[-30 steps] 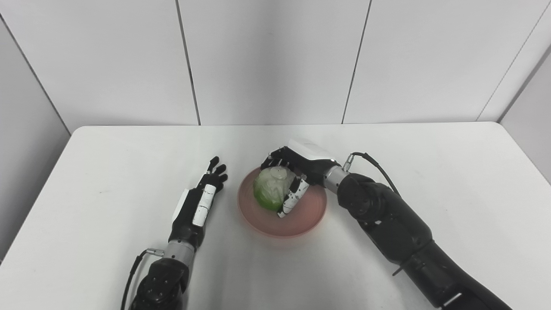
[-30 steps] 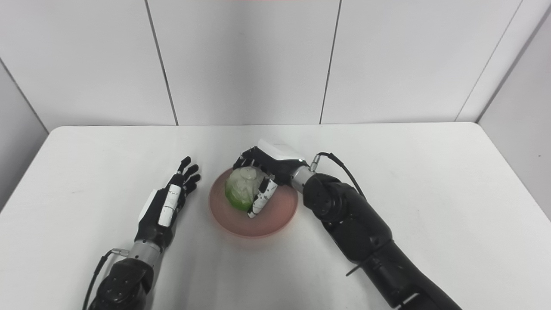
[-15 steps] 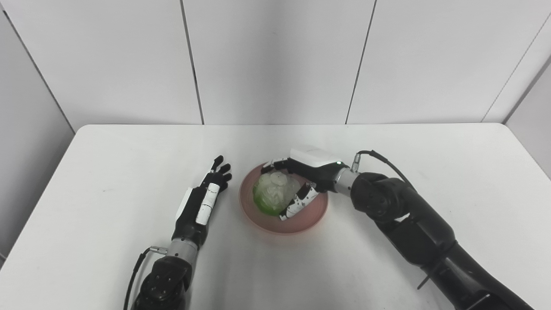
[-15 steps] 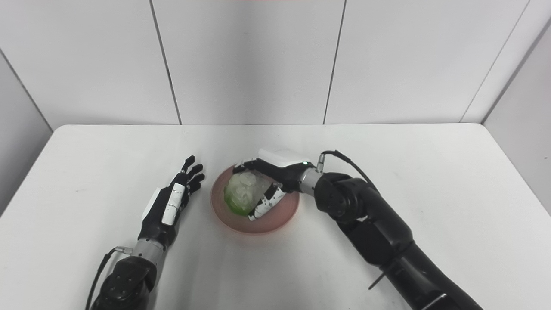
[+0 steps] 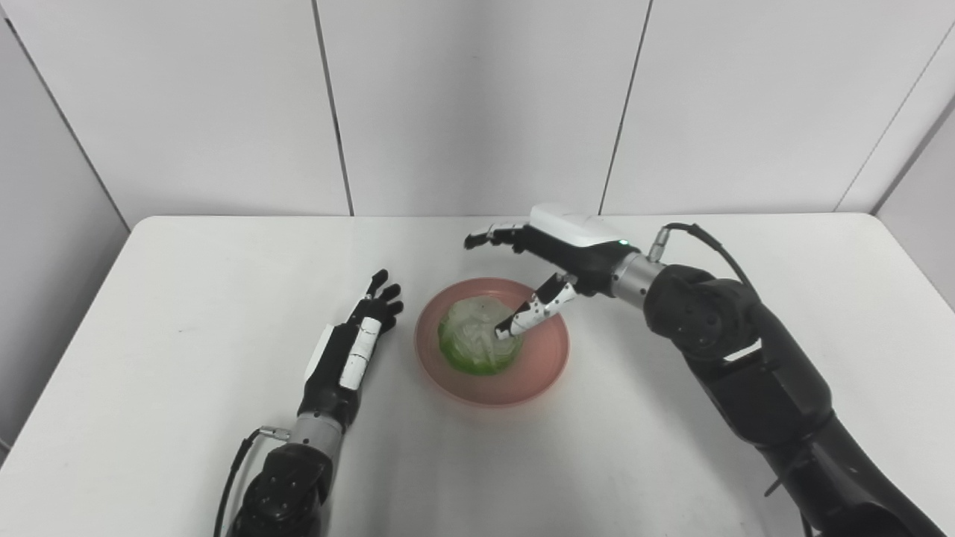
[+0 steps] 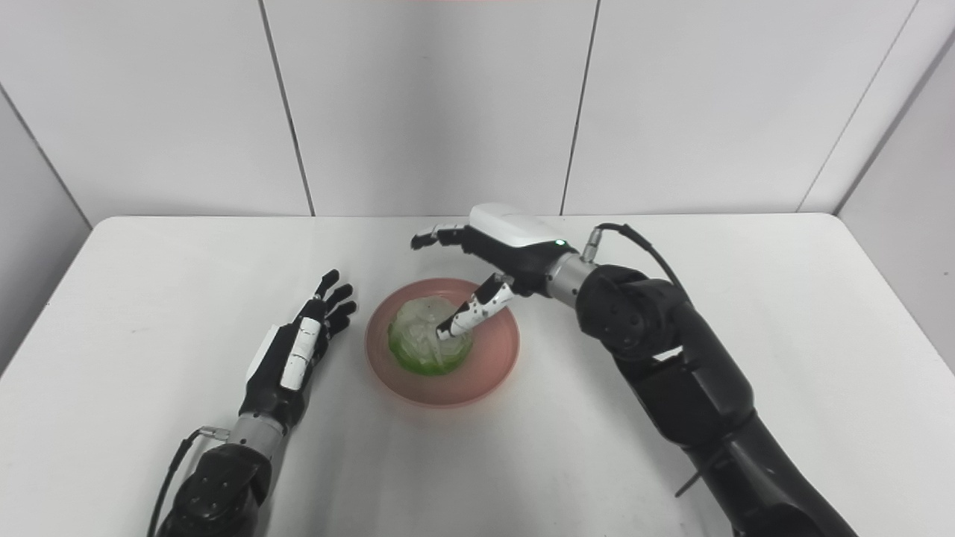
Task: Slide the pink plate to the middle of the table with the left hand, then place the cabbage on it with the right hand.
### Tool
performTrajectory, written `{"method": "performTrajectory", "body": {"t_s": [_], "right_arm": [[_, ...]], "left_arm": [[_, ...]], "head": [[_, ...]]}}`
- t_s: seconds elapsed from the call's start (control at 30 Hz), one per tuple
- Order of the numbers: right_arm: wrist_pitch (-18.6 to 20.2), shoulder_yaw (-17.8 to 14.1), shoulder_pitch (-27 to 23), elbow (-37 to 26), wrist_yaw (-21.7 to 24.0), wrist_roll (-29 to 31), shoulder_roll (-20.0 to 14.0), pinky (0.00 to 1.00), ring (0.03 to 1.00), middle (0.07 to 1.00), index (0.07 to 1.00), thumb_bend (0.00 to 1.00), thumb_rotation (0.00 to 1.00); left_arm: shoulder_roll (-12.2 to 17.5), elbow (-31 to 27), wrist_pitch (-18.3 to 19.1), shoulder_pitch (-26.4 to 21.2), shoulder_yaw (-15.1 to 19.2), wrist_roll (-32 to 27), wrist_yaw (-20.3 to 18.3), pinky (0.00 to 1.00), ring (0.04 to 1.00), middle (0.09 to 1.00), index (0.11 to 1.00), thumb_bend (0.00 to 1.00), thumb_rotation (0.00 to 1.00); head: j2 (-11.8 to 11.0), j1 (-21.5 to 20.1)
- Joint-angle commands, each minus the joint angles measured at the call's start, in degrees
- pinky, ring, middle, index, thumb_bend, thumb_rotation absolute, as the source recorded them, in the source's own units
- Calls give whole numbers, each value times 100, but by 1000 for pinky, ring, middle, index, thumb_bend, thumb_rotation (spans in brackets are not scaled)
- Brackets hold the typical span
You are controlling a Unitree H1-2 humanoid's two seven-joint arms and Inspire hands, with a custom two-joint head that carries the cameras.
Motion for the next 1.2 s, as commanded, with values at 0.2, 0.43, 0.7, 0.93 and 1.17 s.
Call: {"method": "performTrajectory", "body": {"t_s": [0.2, 0.43, 0.7, 0.93, 1.17], "right_arm": [[159, -844, -19, -288, -752, 689, 325, 811, 885, 897, 889, 1000, 511], [519, -1303, 697, -109, -1218, 1052, 587, 855, 933, 967, 995, 864, 907], [159, -1839, 1236, 250, -1794, 1930, 1095, 929, 998, 1000, 1000, 773, 1000], [-593, -2168, 1382, 513, -2377, 2430, 1371, 997, 1000, 1000, 999, 489, 1000], [-781, -2177, 1766, 670, -2577, 2660, 1519, 997, 992, 991, 987, 415, 1000]], "left_arm": [[-68, 270, 464, 240, -231, -44, -378, 911, 923, 944, 949, 819, 1000], [39, 217, 537, 262, -258, -151, -538, 953, 952, 967, 973, 815, 1000], [61, 197, 470, 307, -222, -141, -553, 957, 961, 968, 975, 822, 1000], [-4, 269, 295, 310, -148, -130, -450, 963, 966, 977, 993, 832, 1000], [-163, 258, -231, 405, -53, 137, -35, 925, 951, 960, 962, 813, 1000]], "head": [[-54, 5], [-66, -30], [-116, -75], [-155, -54], [-191, 39]]}}
